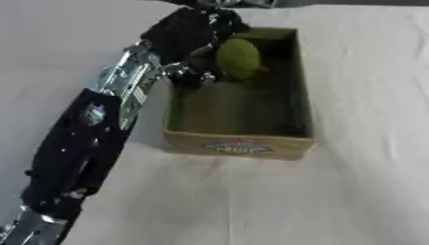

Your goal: Pick up objects on the table and place them in the box.

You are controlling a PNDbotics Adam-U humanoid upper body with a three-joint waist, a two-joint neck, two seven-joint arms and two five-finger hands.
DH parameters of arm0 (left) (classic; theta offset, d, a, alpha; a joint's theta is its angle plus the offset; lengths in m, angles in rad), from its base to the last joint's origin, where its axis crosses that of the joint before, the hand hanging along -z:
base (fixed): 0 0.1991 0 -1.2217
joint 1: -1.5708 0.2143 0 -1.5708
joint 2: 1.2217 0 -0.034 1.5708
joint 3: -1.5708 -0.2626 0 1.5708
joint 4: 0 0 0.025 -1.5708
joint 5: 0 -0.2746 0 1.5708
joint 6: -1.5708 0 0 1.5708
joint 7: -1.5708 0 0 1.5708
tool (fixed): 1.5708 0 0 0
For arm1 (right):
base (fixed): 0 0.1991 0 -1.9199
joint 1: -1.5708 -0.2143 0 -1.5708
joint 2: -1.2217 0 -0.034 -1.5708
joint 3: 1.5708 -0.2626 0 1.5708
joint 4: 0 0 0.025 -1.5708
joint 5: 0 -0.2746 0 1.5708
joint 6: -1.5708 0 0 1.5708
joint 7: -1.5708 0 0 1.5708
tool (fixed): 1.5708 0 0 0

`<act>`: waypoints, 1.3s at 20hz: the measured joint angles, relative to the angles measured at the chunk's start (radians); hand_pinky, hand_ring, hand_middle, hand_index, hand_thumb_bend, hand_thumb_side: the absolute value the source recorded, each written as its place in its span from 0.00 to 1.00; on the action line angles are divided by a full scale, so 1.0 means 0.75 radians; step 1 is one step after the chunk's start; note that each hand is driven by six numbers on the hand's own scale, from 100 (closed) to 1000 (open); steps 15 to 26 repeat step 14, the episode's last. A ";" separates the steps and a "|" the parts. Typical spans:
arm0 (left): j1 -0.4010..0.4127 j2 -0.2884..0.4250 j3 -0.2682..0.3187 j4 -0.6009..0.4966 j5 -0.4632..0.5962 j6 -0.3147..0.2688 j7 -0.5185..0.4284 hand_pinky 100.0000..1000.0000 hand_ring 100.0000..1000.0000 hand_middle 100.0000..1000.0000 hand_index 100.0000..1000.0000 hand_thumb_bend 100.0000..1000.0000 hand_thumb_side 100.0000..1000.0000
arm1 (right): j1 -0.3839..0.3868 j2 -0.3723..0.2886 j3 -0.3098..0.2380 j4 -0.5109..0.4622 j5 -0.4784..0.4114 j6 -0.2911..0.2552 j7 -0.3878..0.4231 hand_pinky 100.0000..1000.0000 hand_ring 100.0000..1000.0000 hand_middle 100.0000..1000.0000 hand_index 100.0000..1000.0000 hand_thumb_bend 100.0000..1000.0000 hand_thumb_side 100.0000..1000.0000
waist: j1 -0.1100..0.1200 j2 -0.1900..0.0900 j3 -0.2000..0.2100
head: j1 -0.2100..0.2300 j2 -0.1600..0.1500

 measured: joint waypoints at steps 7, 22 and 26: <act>0.007 0.105 0.085 -0.193 0.288 0.143 -0.005 0.57 0.73 0.76 0.87 0.00 0.00 | 0.005 -0.004 -0.024 0.000 0.006 0.001 -0.047 0.82 0.75 0.60 0.81 0.00 0.26 | -0.003 -0.006 0.021 | -0.014 0.000; 0.109 0.367 0.217 -0.300 0.721 0.097 0.242 0.58 0.73 0.76 0.86 0.00 0.00 | 0.027 -0.022 -0.028 0.000 0.023 0.004 -0.054 0.83 0.75 0.60 0.81 0.00 0.27 | 0.009 -0.007 0.063 | -0.056 0.000; 0.109 0.367 0.217 -0.300 0.721 0.097 0.242 0.58 0.73 0.76 0.86 0.00 0.00 | 0.027 -0.022 -0.028 0.000 0.023 0.004 -0.054 0.83 0.75 0.60 0.81 0.00 0.27 | 0.009 -0.007 0.063 | -0.056 0.000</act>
